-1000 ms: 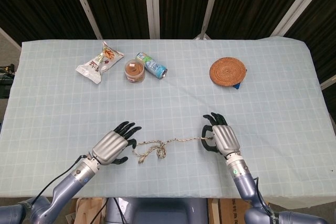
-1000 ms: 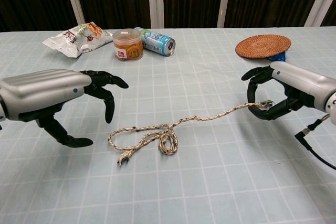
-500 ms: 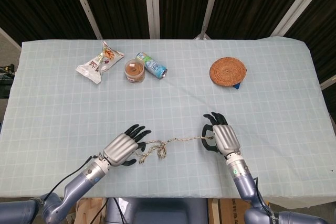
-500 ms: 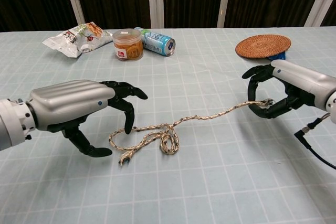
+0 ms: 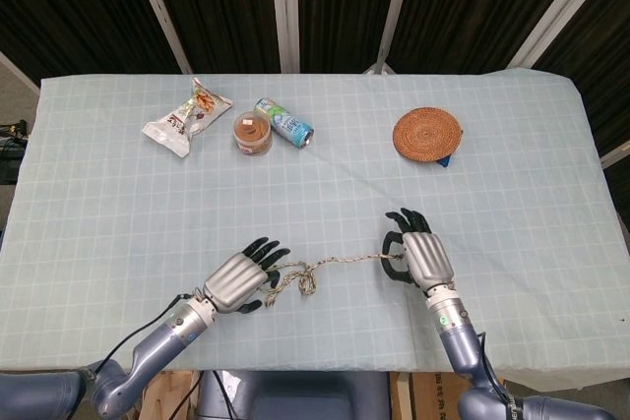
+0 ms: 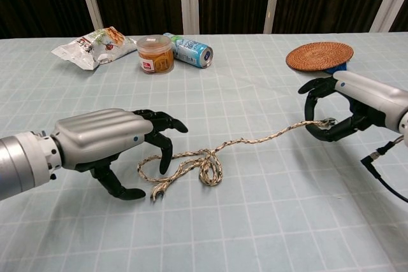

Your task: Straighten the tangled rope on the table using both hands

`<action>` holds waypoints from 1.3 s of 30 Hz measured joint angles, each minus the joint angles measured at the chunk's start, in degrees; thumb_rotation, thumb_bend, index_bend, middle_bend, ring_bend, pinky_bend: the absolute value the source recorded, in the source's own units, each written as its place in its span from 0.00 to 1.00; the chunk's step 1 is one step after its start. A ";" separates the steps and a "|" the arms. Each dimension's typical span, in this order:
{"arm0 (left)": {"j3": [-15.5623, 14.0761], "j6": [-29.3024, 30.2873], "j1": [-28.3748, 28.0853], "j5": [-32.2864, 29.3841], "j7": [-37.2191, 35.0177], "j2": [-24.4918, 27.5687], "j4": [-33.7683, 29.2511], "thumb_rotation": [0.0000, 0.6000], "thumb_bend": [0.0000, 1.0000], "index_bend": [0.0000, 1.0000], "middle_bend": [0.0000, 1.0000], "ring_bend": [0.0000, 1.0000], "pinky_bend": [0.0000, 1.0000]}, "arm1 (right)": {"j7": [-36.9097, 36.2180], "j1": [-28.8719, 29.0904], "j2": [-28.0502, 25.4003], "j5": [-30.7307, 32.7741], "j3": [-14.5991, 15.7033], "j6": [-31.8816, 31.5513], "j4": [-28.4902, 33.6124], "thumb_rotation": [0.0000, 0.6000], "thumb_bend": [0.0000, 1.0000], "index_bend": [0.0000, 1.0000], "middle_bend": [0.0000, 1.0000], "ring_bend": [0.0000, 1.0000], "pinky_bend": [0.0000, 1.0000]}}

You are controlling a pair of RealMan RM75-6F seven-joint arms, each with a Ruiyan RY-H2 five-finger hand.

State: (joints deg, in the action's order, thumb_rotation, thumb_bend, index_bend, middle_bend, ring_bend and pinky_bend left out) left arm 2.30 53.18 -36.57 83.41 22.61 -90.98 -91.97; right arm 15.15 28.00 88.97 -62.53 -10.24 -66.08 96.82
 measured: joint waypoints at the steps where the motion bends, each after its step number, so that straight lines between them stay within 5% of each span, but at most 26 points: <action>1: -0.01 0.04 -0.07 0.03 -0.07 -0.20 0.14 1.00 0.32 0.47 0.06 0.00 0.00 | -0.03 -0.02 0.01 0.03 -0.01 -0.02 -0.05 1.00 0.47 0.65 0.18 0.00 0.00; 25: -0.46 0.98 -1.43 -1.22 1.19 -4.89 3.30 1.00 0.45 0.52 0.07 0.00 0.00 | -0.38 -0.13 -0.45 0.52 -0.38 0.00 -0.61 1.00 0.47 0.65 0.18 0.00 0.00; 39: -0.28 2.84 -1.73 -0.39 0.62 -7.01 4.67 1.00 0.44 0.50 0.07 0.00 0.00 | -0.50 -0.21 -0.75 0.73 -0.56 -0.15 -0.61 1.00 0.47 0.65 0.18 0.00 0.00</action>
State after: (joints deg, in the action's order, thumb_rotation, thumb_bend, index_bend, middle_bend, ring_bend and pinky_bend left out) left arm 2.02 56.02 -38.30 83.02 23.23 -97.99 -87.30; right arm 14.65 27.79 88.22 -61.80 -10.80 -66.23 96.20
